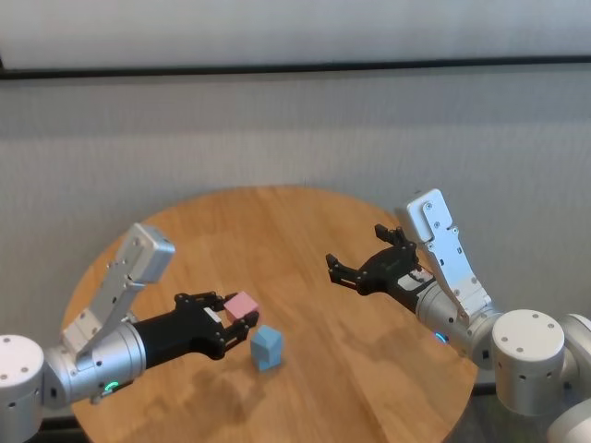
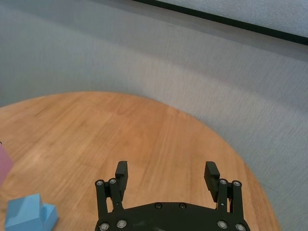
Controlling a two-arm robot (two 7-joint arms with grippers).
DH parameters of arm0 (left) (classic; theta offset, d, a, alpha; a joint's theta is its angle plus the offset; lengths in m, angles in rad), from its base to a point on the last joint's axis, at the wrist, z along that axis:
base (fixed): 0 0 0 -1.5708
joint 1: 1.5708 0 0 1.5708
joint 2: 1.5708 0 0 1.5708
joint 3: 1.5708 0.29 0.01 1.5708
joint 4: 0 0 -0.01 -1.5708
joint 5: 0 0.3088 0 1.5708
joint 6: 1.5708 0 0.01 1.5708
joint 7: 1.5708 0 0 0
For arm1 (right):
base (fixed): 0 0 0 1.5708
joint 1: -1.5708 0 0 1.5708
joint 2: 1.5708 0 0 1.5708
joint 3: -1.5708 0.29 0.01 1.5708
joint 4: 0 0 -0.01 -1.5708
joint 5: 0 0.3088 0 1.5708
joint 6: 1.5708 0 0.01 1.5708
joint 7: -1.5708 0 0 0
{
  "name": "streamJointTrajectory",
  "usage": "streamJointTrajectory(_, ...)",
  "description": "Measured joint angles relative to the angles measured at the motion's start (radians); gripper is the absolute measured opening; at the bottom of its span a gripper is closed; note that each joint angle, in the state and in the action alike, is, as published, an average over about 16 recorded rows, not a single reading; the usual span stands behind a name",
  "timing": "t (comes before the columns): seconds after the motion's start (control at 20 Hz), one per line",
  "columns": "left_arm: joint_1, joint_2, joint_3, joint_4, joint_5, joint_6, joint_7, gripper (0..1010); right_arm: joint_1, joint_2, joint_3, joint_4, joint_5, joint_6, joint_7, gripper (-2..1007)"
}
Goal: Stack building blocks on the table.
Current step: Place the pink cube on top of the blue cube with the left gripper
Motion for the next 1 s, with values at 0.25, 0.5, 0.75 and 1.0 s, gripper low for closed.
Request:
streamJointTrajectory(0.25,-0.019,0.008,0.036,0.005,0.000,0.013,-0.025,394,0.000,0.000,0.000,0.000,0.000,0.000,0.000,1001)
streamJointTrajectory(0.5,-0.044,0.018,0.071,0.014,0.002,0.023,-0.049,394,0.000,0.000,0.000,0.000,0.000,0.000,0.000,1001)
streamJointTrajectory(0.75,-0.068,0.026,0.100,0.030,0.007,0.030,-0.059,394,0.000,0.000,0.000,0.000,0.000,0.000,0.000,1001)
streamJointTrajectory(1.0,-0.093,0.027,0.123,0.057,0.013,0.028,-0.058,394,0.000,0.000,0.000,0.000,0.000,0.000,0.000,1001)
